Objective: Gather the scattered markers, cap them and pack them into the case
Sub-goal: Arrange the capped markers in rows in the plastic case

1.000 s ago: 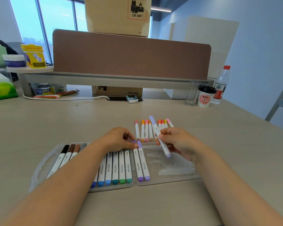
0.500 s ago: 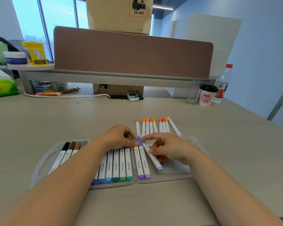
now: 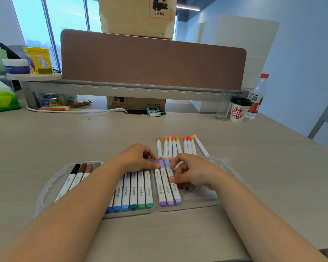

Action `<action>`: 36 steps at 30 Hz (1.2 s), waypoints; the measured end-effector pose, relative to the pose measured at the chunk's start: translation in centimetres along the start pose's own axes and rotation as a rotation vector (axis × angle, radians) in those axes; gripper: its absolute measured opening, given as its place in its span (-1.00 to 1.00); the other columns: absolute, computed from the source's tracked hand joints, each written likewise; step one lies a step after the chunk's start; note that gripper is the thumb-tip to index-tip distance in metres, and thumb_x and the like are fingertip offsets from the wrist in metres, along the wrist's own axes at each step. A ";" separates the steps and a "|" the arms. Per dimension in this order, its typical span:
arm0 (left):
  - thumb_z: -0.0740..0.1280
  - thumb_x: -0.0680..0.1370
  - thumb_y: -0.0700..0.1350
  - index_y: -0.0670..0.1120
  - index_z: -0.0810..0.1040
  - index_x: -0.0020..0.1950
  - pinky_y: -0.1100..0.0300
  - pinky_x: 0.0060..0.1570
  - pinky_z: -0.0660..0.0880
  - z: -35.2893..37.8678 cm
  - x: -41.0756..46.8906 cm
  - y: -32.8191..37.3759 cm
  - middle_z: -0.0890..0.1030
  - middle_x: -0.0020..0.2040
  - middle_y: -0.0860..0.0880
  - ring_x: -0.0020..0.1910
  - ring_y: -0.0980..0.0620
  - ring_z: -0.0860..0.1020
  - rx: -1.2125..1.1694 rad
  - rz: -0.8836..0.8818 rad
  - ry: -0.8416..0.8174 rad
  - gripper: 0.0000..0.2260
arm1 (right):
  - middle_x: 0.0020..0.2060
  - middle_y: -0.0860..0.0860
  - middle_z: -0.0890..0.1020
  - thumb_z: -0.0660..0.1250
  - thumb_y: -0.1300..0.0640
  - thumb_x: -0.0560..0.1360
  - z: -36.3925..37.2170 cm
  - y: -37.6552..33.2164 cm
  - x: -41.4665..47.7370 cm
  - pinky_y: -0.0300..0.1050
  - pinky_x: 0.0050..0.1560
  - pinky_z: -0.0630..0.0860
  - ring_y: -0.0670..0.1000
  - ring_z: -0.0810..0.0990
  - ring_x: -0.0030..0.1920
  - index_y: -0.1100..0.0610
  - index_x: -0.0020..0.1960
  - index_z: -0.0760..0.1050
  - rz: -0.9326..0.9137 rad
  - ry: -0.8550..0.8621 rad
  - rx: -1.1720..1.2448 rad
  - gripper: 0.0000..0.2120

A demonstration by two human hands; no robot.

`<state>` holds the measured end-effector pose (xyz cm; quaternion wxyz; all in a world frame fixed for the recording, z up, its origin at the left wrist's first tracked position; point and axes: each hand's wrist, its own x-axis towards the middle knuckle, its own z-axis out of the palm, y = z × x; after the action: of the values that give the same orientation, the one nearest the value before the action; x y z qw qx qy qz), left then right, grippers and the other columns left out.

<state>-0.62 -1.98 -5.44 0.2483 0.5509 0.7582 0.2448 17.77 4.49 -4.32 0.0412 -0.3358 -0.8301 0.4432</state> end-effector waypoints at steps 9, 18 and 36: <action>0.42 0.44 0.03 0.00 0.56 0.01 0.30 -0.18 0.49 0.0 -0.1 0.1 0.59 -0.13 0.06 -0.16 0.14 0.56 -0.009 -0.007 0.009 -0.79 | -0.34 -0.04 0.57 0.45 0.21 0.41 0.1 -0.4 0.1 -0.19 -0.24 0.54 -0.06 0.55 -0.29 0.08 -0.10 0.38 0.049 0.008 -0.073 -0.76; 0.39 0.47 0.02 0.06 0.53 0.20 0.35 -0.18 0.39 0.1 0.0 0.1 0.53 -0.08 0.12 -0.11 0.20 0.50 0.048 0.047 0.001 -0.69 | -0.23 0.02 0.63 0.45 0.19 0.41 0.0 -0.4 -0.1 0.00 0.01 0.61 0.02 0.63 -0.13 0.07 -0.12 0.44 0.068 -0.003 -0.058 -0.82; 0.32 0.52 0.02 0.07 0.56 0.17 0.39 -0.22 0.44 0.0 0.0 0.0 0.58 -0.10 0.10 -0.17 0.20 0.55 0.037 0.084 -0.019 -0.77 | -0.09 0.09 0.61 0.32 0.23 0.44 -3.7 1.8 7.4 -0.18 -0.16 0.39 0.10 0.56 -0.03 0.14 -0.06 0.56 0.154 0.590 -0.478 -0.90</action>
<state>-0.63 -1.97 -5.44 0.2349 0.5891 0.7364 0.2357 14.33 12.21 -5.14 0.1653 -0.5104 -0.8349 0.1233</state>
